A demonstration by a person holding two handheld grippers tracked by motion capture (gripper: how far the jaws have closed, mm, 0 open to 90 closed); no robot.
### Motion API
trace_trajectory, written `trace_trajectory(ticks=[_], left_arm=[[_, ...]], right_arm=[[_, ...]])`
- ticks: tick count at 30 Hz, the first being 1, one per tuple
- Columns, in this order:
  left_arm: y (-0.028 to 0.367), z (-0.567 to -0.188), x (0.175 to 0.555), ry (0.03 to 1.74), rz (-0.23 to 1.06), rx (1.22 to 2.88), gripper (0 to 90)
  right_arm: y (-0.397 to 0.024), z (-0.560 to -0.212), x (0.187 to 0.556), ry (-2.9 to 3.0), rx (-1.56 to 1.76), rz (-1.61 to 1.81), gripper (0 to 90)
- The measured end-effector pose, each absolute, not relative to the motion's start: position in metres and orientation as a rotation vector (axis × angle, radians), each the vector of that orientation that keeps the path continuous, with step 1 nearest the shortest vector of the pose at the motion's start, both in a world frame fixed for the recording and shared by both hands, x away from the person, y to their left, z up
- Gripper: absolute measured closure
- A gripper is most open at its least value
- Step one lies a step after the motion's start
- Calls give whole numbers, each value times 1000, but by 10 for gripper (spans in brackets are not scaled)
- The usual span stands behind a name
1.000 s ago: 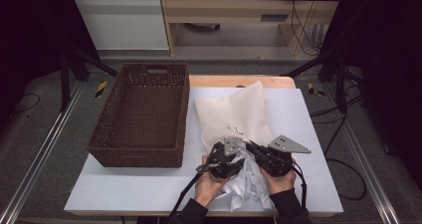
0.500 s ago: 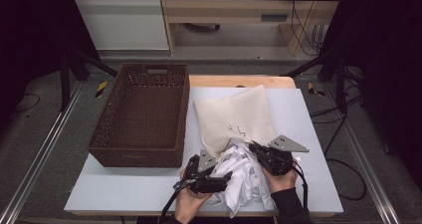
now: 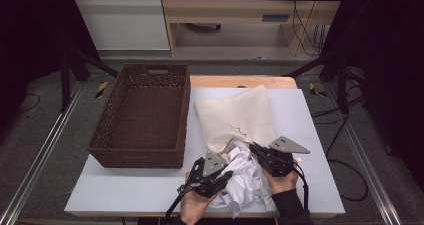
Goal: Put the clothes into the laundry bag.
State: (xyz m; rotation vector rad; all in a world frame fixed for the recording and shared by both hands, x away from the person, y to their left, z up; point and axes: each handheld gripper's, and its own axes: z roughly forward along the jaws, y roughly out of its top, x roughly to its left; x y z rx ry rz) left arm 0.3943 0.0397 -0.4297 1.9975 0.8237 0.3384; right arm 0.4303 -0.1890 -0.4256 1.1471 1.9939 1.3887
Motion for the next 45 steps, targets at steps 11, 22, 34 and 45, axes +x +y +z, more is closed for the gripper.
trace_trajectory(ticks=[11,22,34,45], left_arm=[[1,-390,416,775,435,2094,698],[14,-430,438,848,408,2123,454],[70,-447,390,886,272,1945,592],[37,-401,386,738,365,1953,845]], right_arm=[[-197,-421,428,1955,1182,1430,882],[-188,-425,429,2000,1149,1406,880],[-189,-431,431,2004,1151,1382,879],[-189,-428,430,1994,1147,1415,880]])
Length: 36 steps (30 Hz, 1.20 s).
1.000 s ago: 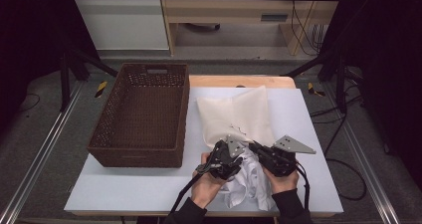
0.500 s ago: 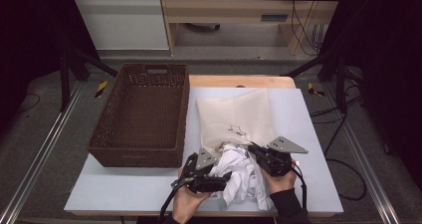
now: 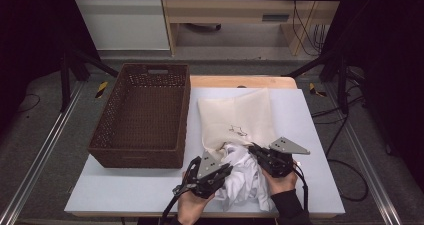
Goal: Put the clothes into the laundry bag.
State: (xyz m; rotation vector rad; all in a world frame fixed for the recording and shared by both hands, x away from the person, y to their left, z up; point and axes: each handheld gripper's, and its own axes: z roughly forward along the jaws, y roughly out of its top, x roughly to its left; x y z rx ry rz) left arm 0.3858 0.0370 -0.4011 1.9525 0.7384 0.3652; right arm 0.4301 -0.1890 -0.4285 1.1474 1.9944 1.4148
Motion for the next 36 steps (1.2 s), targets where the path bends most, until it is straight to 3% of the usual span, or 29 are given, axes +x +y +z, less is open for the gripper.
trace_trajectory(ticks=[6,14,18,20,24,28,33,34,36], left_arm=[[4,-389,399,688,386,2019,845],[-25,-431,436,772,446,2156,836],[-14,-440,449,761,353,2081,807],[-10,-437,444,757,338,2054,729],[0,-421,422,736,378,2027,388],[18,-416,401,762,480,2034,265],[35,-433,400,838,387,1995,250],[36,-446,405,868,305,1976,262],[32,-457,408,866,261,1995,366]], right_arm=[[-197,-425,429,1949,1180,1447,881],[-197,-421,426,1946,1154,1478,880],[-197,-425,429,1953,1171,1444,880],[-198,-428,430,1959,1179,1438,879],[-198,-428,430,1960,1177,1427,879],[-199,-429,430,1962,1173,1417,878],[-198,-429,431,1969,1169,1414,878],[-197,-430,431,1974,1173,1409,878],[-196,-430,431,1981,1165,1406,877]])
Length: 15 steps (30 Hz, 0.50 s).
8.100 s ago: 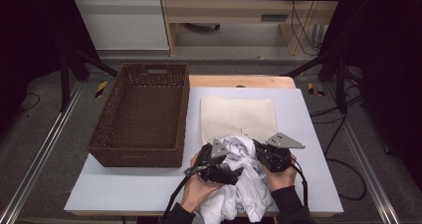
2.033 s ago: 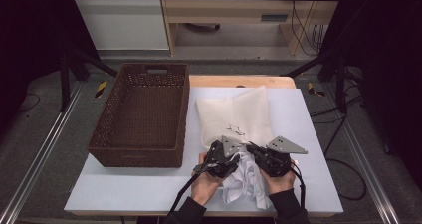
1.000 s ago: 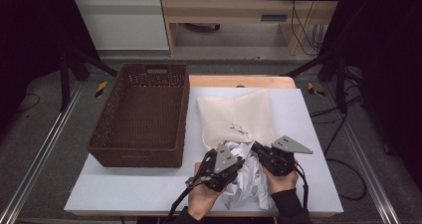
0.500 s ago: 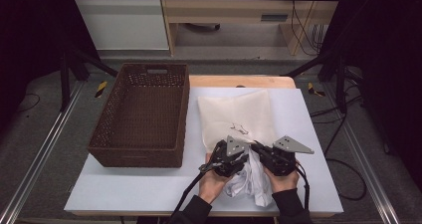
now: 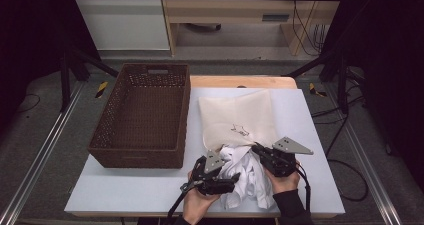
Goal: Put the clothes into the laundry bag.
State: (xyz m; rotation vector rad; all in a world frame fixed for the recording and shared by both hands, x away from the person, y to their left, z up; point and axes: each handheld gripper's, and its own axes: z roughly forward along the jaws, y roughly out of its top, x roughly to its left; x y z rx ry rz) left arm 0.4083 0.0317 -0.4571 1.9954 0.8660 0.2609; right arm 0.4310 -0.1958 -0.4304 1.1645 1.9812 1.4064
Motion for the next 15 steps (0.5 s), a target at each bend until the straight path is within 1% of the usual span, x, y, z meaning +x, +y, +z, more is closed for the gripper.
trace_trajectory(ticks=[1,3,5,6,7,8,9,10,12,15], left_arm=[[29,-461,408,863,273,2001,466],[26,-460,402,852,305,1985,602],[24,-456,398,839,324,1976,686],[23,-450,395,817,339,1960,686],[23,-443,392,797,346,1946,710],[20,-428,387,754,363,1918,733],[20,-428,387,754,363,1918,737],[13,-415,386,720,387,1921,741],[2,-409,392,698,414,1963,753],[-13,-414,410,714,391,2015,773]], right_arm=[[-195,-431,431,1987,1168,1404,878],[-195,-431,431,1990,1169,1402,878],[-196,-431,431,1987,1164,1403,878],[-196,-431,431,1987,1164,1403,878],[-196,-430,431,1985,1163,1407,878],[-196,-430,430,1985,1167,1414,878],[-195,-429,430,1982,1164,1420,878],[-195,-428,429,1978,1159,1424,879],[-195,-426,428,1970,1160,1437,879],[-196,-425,427,1962,1169,1447,879]])
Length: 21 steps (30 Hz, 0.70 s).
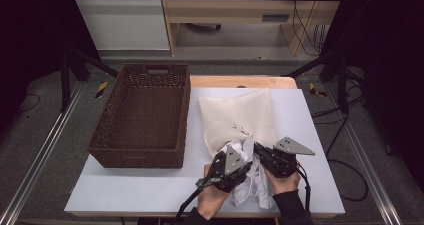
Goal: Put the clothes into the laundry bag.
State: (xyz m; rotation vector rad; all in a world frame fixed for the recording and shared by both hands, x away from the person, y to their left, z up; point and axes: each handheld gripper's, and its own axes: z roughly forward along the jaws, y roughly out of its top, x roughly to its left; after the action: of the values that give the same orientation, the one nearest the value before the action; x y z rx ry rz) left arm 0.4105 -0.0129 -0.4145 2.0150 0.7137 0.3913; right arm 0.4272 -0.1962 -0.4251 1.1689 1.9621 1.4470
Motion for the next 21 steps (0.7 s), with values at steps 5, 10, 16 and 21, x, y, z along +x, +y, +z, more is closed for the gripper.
trace_trajectory(ticks=[5,10,16,21], left_arm=[[-31,-439,444,755,406,2127,775],[-29,-444,458,748,322,2112,752],[-20,-433,438,766,348,2074,324],[15,-419,400,758,368,2002,201]], right_arm=[[-198,-423,426,1948,1168,1464,879],[-198,-423,426,1945,1163,1465,879],[-201,-426,428,1950,1172,1452,879],[-202,-426,428,1951,1167,1439,879]])
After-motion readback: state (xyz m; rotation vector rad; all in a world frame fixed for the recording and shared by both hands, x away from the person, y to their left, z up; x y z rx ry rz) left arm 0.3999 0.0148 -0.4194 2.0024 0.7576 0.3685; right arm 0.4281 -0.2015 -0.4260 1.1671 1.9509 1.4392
